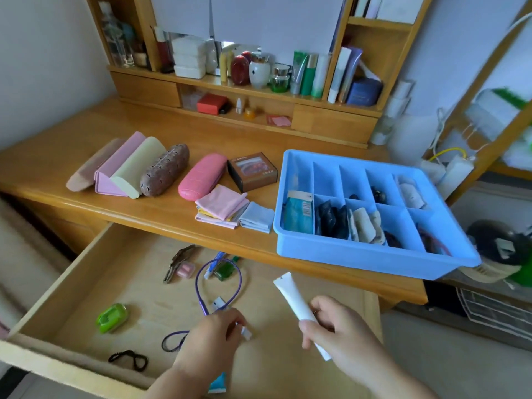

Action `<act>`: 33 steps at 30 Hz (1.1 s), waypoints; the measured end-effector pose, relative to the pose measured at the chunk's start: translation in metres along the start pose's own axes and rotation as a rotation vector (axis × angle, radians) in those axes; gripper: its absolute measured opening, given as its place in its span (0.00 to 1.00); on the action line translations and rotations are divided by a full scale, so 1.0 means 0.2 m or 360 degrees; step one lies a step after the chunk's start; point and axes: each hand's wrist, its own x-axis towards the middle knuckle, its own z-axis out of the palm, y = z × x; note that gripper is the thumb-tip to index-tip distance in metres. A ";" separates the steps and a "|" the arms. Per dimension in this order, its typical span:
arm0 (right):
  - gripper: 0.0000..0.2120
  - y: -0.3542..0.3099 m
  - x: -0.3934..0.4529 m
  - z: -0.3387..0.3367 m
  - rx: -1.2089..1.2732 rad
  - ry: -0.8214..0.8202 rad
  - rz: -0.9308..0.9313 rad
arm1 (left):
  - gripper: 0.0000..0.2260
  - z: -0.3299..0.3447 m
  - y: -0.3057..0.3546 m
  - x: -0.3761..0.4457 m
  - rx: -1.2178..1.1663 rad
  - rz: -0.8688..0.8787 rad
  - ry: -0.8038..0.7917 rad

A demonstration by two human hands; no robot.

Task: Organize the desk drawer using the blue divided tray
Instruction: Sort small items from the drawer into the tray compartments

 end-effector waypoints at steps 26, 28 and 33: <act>0.08 -0.22 0.62 -0.84 -0.0123 0.1325 -0.0348 | 0.08 -0.04 -0.08 0.11 -0.0620 -0.0162 -0.0374; 0.08 -0.18 0.48 -0.88 0.0082 0.1441 -0.0361 | 0.04 -0.10 -0.08 0.15 -0.0492 -0.0089 -0.0669; 0.08 -0.16 0.22 -0.77 0.0089 0.1453 -0.0451 | 0.14 -0.11 -0.10 0.21 -0.0263 -0.0126 -0.0896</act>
